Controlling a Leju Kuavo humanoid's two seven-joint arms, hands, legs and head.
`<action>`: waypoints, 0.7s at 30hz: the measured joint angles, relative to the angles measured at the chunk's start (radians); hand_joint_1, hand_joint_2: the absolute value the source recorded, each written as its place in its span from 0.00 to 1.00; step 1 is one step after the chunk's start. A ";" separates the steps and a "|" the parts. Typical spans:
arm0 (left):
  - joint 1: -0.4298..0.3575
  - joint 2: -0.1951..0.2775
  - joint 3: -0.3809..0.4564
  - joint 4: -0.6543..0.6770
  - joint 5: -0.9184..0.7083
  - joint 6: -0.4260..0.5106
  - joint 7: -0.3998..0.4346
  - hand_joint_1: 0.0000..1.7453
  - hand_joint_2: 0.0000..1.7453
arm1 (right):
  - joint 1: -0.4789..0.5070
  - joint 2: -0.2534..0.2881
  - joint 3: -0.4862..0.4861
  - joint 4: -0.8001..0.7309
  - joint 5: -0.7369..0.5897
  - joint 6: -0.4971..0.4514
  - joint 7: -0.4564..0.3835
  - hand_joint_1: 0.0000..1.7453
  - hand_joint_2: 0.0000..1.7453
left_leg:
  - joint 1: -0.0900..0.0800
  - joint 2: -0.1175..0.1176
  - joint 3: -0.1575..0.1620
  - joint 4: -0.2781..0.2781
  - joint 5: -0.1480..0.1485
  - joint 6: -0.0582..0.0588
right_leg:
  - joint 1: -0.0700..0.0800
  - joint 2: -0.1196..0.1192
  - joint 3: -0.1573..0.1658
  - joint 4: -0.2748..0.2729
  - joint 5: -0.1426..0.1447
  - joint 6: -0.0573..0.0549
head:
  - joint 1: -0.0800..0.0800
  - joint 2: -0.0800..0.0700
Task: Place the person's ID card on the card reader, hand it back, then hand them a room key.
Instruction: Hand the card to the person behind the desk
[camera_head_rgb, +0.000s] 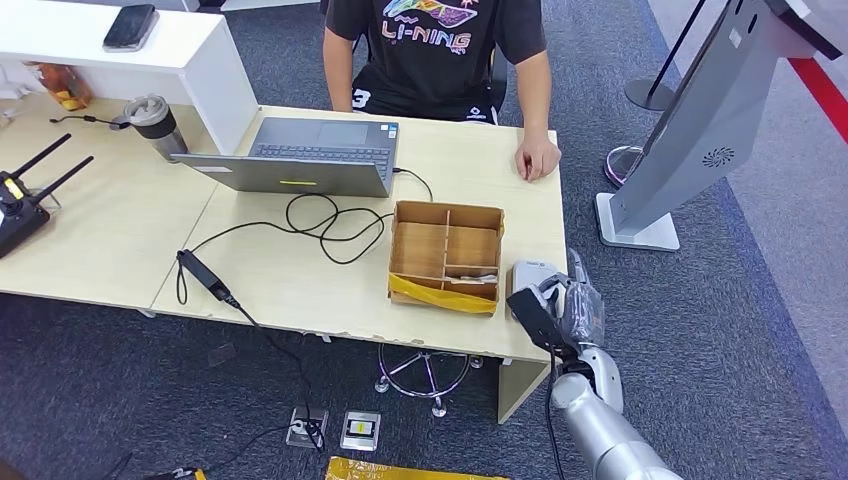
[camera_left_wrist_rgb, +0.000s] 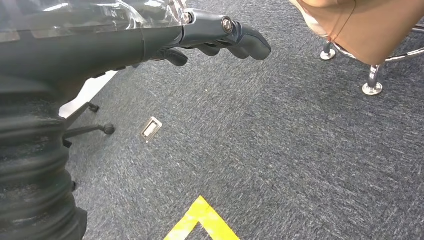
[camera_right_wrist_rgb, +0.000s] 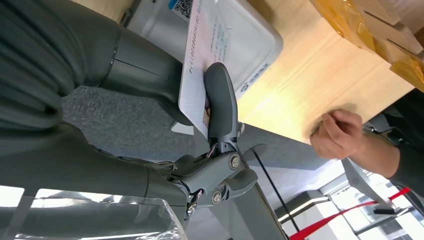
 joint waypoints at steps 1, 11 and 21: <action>0.000 0.000 0.000 0.000 -0.001 0.000 0.000 0.00 1.00 | 0.002 0.000 0.000 0.001 0.001 0.000 0.006 1.00 1.00 | 0.000 0.000 0.000 0.000 0.000 0.000 | 0.000 0.000 0.000 0.000 0.000 0.000 | 0.000 0.000; 0.000 0.001 0.000 0.000 -0.030 -0.001 0.022 0.00 1.00 | 0.030 -0.001 0.000 0.010 -0.008 -0.001 0.033 1.00 1.00 | 0.000 0.000 0.000 0.000 0.000 0.000 | 0.000 0.000 0.000 0.000 0.000 0.000 | 0.000 0.000; 0.000 0.003 0.000 0.000 -0.043 -0.003 0.028 0.00 1.00 | 0.032 -0.001 -0.013 0.011 -0.122 0.023 -0.066 1.00 1.00 | 0.000 0.000 0.000 0.000 0.000 0.000 | 0.000 0.000 0.001 0.000 0.000 0.000 | 0.000 0.000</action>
